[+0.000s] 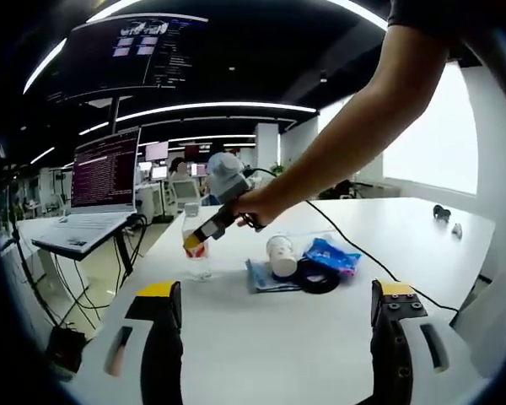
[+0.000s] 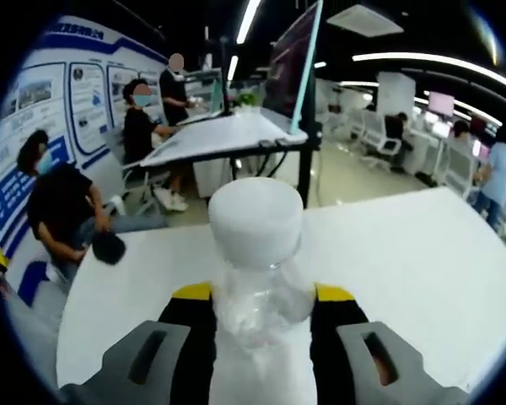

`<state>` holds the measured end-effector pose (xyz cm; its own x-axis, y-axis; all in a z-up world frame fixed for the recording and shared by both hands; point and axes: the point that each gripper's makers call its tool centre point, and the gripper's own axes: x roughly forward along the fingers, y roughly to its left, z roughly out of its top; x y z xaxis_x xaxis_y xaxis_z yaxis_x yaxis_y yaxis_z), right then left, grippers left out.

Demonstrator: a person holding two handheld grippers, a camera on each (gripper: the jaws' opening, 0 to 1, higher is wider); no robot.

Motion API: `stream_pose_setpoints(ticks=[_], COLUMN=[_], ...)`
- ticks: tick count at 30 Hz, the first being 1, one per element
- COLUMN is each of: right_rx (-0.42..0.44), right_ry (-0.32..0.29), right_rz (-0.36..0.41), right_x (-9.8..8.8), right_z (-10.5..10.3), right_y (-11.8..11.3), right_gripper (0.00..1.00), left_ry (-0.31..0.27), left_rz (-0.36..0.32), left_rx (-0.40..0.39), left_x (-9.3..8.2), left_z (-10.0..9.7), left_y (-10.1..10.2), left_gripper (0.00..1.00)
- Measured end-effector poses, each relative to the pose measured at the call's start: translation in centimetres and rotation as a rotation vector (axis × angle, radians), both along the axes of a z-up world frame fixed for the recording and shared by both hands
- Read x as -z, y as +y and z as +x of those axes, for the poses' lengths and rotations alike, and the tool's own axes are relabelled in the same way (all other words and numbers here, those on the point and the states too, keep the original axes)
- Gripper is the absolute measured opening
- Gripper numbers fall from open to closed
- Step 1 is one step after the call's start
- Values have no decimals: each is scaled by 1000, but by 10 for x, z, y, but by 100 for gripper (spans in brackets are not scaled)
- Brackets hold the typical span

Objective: Arrange the tabletop items into an orderly group along one side of the table until the central work area is clear of visible clutter.

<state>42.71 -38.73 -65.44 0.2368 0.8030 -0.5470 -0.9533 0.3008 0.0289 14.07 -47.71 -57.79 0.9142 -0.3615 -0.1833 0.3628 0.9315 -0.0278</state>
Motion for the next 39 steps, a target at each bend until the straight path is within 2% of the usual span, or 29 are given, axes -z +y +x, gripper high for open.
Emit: stream_pose_setpoints(ticks=[8,19,21,22,24,25,39], right_rx=[-7,-5,6,24,39,39,103], right_ry=[-22,-4,18,16,16,14,-17], right_rz=[15,6,50,95,111,109,89], right_x=[0,-1,-7,-18,-29,-29,-47], right_z=[4,1,2,5,10,10,30], right_y=[4,6,7,8,5,6,-38], right_gripper=[40,41,44,46,53,55,58], left_ry=[3,1,-1,-2,-1,-2,-11], left_rz=[7,12,9,7,7,7,3], left_rx=[1,5,7,7,6,7,14], left_x=[1,0,0,-1,-1,-1,-3], left_z=[0,0,0,0,0,1,0], left_y=[0,-1,-2,-2,-1,-2,-4], left_gripper=[93,93,93,93,93,93,93])
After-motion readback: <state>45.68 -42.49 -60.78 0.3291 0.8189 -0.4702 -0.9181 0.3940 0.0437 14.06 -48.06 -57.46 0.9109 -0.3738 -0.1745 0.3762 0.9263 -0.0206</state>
